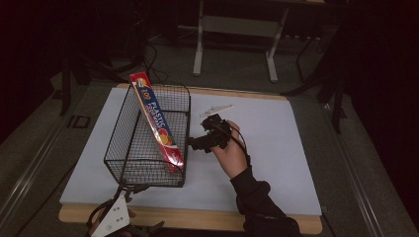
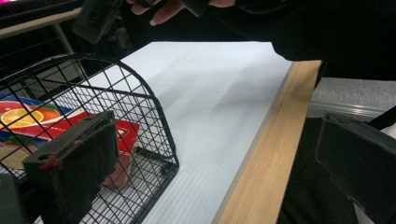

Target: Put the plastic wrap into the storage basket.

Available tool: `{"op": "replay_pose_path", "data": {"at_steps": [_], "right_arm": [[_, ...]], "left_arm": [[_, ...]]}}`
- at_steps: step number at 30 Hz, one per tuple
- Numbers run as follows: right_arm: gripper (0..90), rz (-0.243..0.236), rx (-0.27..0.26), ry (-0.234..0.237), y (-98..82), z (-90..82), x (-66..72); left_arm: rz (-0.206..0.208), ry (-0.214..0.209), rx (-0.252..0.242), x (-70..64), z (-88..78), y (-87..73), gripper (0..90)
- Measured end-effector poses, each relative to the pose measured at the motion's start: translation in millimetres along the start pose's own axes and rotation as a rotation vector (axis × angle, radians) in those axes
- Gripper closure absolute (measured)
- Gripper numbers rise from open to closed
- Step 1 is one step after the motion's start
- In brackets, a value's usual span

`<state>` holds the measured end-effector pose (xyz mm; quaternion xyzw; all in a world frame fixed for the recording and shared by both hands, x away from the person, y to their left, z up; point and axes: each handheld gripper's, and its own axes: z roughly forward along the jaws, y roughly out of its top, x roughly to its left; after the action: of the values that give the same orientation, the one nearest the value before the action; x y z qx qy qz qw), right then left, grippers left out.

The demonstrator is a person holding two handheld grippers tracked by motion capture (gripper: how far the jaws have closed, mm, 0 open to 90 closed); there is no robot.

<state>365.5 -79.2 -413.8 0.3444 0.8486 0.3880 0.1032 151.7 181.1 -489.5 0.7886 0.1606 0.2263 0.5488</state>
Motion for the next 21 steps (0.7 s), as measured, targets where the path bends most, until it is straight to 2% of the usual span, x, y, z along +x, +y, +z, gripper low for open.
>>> {"op": "replay_pose_path", "data": {"at_steps": [3,7,10,15,21], "right_arm": [[11.7,-0.004,-0.01,0.026,-10.5,-3.9,-4.1],[11.8,-0.041,-0.005,0.007,-26.3,-8.9,-8.3],[12.0,-0.02,-0.031,0.015,-38.1,-14.0,-12.3],[12.8,-0.057,-0.021,-0.015,-56.0,-21.2,-16.4],[12.9,-0.068,0.001,-0.019,-81.3,-32.8,-23.7]], "left_arm": [[0.004,-0.001,0.0,-0.7,-0.4,0.0,0.0],[0.0,-0.004,0.001,-0.1,0.3,-0.2,0.0],[0.001,-0.005,-0.001,-0.8,0.3,0.0,0.0],[0.002,-0.004,0.002,-0.6,0.3,-0.1,0.0],[0.001,-0.004,0.004,-0.7,0.8,-0.2,0.0]]}}
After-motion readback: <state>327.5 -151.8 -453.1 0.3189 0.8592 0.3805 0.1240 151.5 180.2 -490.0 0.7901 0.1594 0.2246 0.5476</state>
